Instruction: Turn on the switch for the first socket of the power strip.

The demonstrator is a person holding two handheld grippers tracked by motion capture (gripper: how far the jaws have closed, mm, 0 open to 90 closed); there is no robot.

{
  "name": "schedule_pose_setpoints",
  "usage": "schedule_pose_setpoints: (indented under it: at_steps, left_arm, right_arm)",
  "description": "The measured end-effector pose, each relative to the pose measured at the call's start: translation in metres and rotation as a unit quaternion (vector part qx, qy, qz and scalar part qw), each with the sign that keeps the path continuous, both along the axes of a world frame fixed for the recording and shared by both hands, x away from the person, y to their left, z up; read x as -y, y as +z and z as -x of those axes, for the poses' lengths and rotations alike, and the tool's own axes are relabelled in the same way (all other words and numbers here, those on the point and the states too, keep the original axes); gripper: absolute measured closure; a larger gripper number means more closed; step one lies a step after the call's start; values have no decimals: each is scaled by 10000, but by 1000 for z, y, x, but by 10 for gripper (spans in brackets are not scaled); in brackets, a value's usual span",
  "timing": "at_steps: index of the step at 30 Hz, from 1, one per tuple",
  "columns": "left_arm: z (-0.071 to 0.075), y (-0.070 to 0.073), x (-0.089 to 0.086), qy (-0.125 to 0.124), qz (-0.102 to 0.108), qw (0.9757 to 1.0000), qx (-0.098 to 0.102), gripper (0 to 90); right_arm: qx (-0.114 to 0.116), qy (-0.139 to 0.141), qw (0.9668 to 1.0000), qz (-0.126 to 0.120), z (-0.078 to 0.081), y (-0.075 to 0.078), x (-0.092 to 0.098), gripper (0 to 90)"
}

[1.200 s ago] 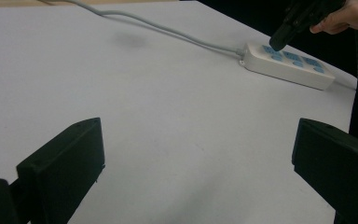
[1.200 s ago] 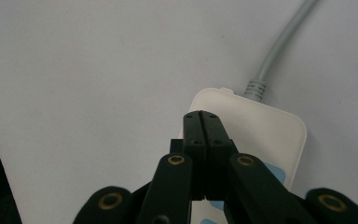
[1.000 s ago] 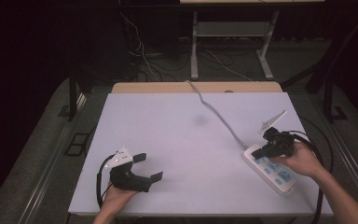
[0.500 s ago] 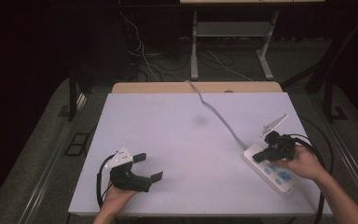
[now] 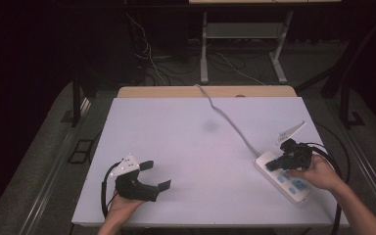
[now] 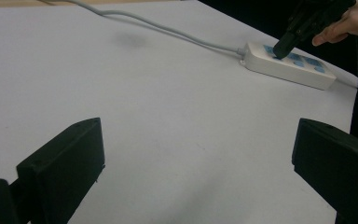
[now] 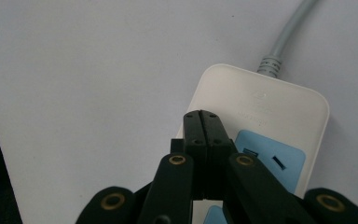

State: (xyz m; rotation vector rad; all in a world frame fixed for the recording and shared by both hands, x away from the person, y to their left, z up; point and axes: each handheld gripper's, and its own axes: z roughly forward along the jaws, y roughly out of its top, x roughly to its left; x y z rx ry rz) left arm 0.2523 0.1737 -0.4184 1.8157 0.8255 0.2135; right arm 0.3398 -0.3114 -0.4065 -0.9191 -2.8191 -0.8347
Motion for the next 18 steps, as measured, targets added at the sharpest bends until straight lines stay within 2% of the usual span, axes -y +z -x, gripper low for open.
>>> schedule_pose_setpoints:
  at_steps: [10, 18]
  left_arm:
    - [-1, 0, -1, -1, 14, 10000, -15, 10]
    - [0, 1, -2, 21, 27, 10000, 5, 9]
  right_arm:
    - [148, 52, 9998, 107, 2, 0, -3, 900]
    - [153, -24, 9998, 102, 4, -1, -3, 900]
